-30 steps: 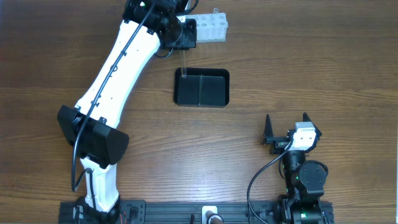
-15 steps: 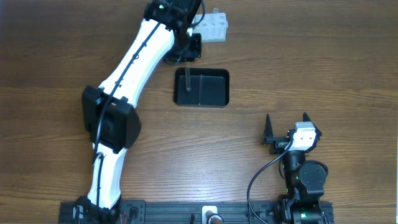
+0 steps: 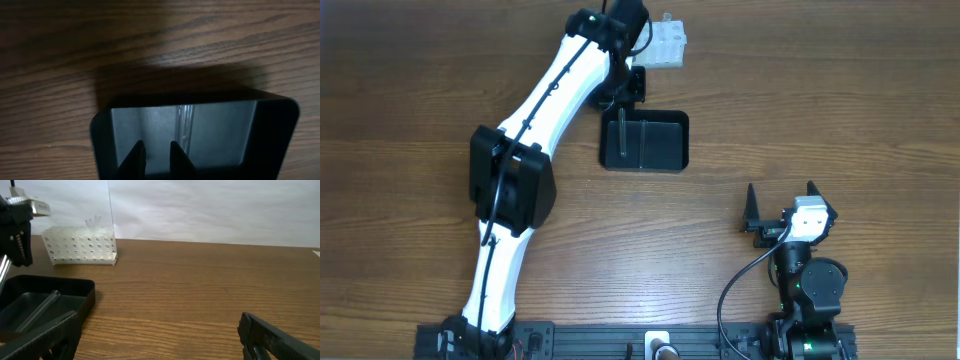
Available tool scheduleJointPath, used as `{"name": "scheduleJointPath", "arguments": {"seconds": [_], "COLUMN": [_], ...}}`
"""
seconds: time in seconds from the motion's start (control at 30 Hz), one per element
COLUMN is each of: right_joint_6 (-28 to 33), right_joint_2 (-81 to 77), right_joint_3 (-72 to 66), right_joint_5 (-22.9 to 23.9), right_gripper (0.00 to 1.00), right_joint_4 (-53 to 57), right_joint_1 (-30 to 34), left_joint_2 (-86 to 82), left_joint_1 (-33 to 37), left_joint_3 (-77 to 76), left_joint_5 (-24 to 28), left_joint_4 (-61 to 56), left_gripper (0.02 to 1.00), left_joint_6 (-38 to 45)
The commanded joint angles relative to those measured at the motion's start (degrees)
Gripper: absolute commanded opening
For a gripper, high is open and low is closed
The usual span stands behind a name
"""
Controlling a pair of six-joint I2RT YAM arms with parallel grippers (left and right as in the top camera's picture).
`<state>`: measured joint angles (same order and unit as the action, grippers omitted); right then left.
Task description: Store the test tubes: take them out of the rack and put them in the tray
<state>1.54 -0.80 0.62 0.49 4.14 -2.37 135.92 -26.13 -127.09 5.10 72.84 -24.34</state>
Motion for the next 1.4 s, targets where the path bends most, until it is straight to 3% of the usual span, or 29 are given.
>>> {"name": "scheduleJointPath", "arguments": {"seconds": [0.03,0.83,0.97,1.4], "right_joint_6": [-0.2,-0.2,-0.2,-0.2], "right_joint_2": [0.5,0.5,0.5,0.5], "right_joint_3": [-0.3,-0.3,-0.3,-0.3], "right_joint_5": [-0.4,-0.4,-0.4,-0.4], "right_gripper": [0.991,0.993,0.991,0.991], "right_joint_4": [0.2,0.2,0.2,0.2], "right_joint_1": [0.4,0.4,0.4,0.3], "left_joint_2": [3.0,7.3,7.3,2.4], "left_joint_1": [0.0,0.0,0.0,-1.8], "left_joint_3": [-0.5,-0.5,-0.5,-0.5], "left_joint_5": [1.8,1.9,1.9,1.9], "left_joint_4": [-0.2,-1.8,-2.1,-2.1], "left_gripper": [0.091,0.093,0.207,0.299], "left_joint_6": [-0.8,-0.8,-0.8,-0.7]}}
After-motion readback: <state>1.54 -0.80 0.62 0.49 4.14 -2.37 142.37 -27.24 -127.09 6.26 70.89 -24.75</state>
